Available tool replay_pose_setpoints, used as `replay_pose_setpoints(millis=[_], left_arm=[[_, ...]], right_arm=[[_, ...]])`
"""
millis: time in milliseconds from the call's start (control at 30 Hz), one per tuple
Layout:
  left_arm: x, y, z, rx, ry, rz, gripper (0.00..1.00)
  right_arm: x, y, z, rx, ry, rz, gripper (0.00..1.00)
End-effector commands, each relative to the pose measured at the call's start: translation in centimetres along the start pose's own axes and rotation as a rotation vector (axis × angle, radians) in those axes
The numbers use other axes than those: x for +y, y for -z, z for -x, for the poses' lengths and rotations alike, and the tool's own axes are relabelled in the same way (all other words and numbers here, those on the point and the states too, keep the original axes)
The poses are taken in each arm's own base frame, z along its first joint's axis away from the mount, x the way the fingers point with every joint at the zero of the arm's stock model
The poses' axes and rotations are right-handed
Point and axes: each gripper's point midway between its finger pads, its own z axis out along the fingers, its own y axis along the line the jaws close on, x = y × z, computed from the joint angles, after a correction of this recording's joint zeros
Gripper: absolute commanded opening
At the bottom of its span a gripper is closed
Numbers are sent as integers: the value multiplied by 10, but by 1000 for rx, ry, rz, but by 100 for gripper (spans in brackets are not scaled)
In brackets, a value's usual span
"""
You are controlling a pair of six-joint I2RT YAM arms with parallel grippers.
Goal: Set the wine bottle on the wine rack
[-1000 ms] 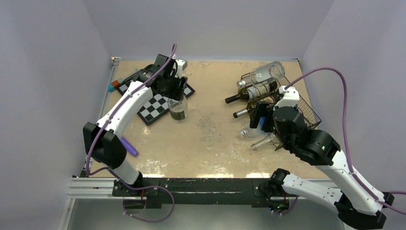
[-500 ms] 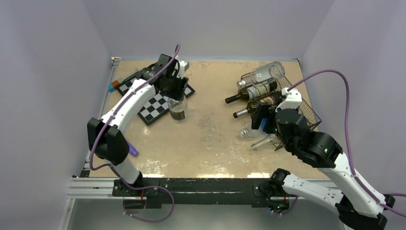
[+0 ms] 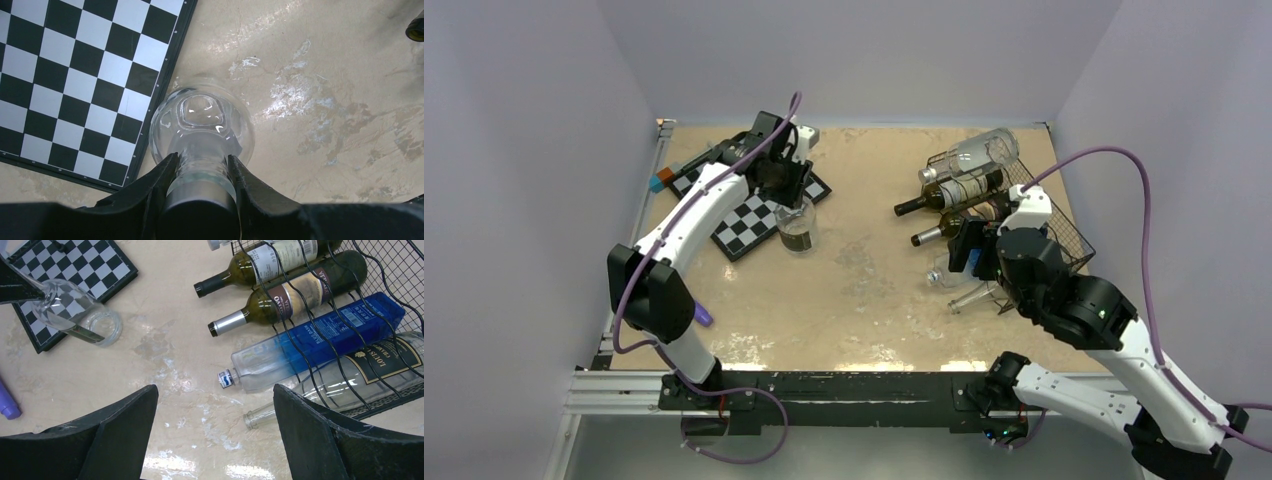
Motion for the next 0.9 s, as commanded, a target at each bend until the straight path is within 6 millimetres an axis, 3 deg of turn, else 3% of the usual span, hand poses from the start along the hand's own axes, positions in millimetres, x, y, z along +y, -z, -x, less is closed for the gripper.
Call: replay_pose_setpoints(millis=[0, 233, 500, 633, 867], left_arm=[[-39, 33, 27, -127, 55, -199, 0], [-83, 71, 59, -282, 213, -446, 0], [-97, 74, 71, -376, 417, -559, 0], [-101, 63, 56, -394, 502, -607, 0], [-92, 57, 38, -499, 553, -580, 0]], right_arm=[[-1, -1, 5, -19, -3, -13, 89], [6, -3, 7, -15, 2, 3, 89], [5, -3, 6, -14, 3, 6, 89], [4, -4, 1, -7, -7, 1, 89], [4, -5, -6, 9, -23, 6, 89]])
